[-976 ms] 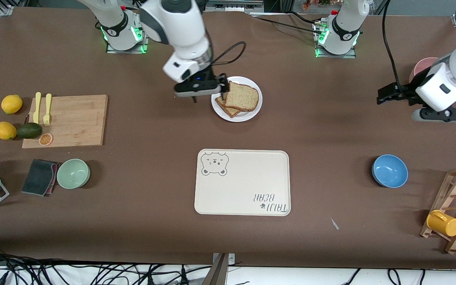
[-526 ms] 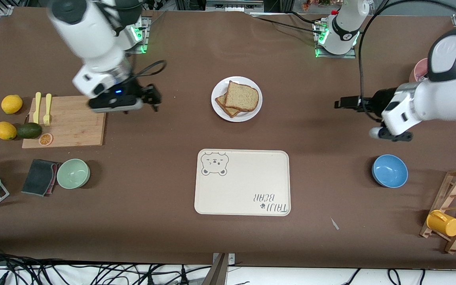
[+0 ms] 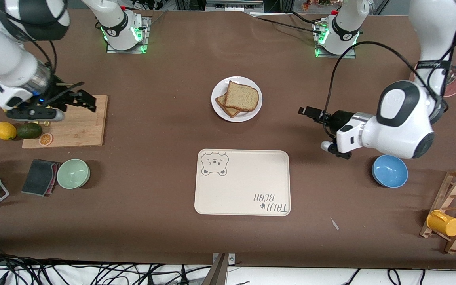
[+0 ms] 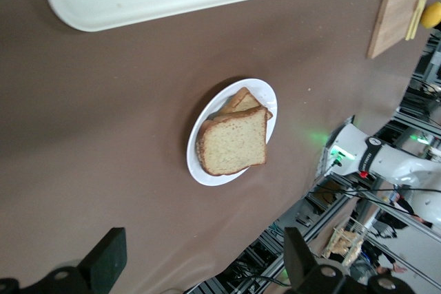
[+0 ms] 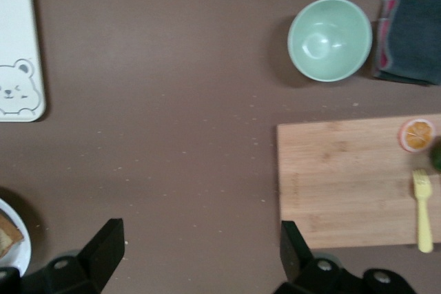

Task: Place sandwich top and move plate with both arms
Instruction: 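Withdraw the right gripper while the left gripper reaches toward the plate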

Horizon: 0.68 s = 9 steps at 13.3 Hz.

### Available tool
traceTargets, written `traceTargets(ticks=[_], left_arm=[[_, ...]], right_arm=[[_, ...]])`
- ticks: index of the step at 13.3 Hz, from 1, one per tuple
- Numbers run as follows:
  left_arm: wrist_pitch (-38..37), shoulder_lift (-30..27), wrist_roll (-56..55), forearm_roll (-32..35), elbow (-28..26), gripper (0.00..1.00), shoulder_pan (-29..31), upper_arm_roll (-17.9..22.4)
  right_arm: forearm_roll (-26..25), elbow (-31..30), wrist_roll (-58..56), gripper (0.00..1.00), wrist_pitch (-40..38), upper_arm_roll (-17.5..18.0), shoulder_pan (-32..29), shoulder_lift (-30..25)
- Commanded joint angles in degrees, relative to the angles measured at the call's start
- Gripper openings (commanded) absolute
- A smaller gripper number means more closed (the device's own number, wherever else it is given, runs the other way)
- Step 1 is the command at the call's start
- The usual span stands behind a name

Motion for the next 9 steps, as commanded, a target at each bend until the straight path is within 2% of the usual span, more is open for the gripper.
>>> traceTargets(ticks=[1,4,5,7,9], left_arm=[[7.25,0.95,9.02,-5.53,-6.05,1.0,-1.12,0.08],[15.72,3.14,11.41,-8.0,-10.02,1.0,-3.15,-0.53],[17.3,4.2,12.98,-11.14,-10.9,1.0,-3.32,-1.23],[23.0,5.08,17.2,-16.51,-13.36,1.0,-4.02,-3.59],[25.13,7.27,20.8,-17.59,-14.07,0.99,-4.64,-3.78]], right_arm=[[-0.4,-0.48,-1.61,1.0,-4.09,-4.38,-1.19,-2.91],[-0.66,1.09,-1.7,1.0,-7.96,-4.57,-1.72,-4.58],[-0.66,2.76,-3.01,1.0,-9.37,-4.57,-1.72,-4.5],[-0.84,3.91,-5.3,1.0,-9.65,-4.57,-1.81,-4.49],[-1.79,4.0,-6.7,1.0,-9.47,-4.57,-1.81,-4.49]])
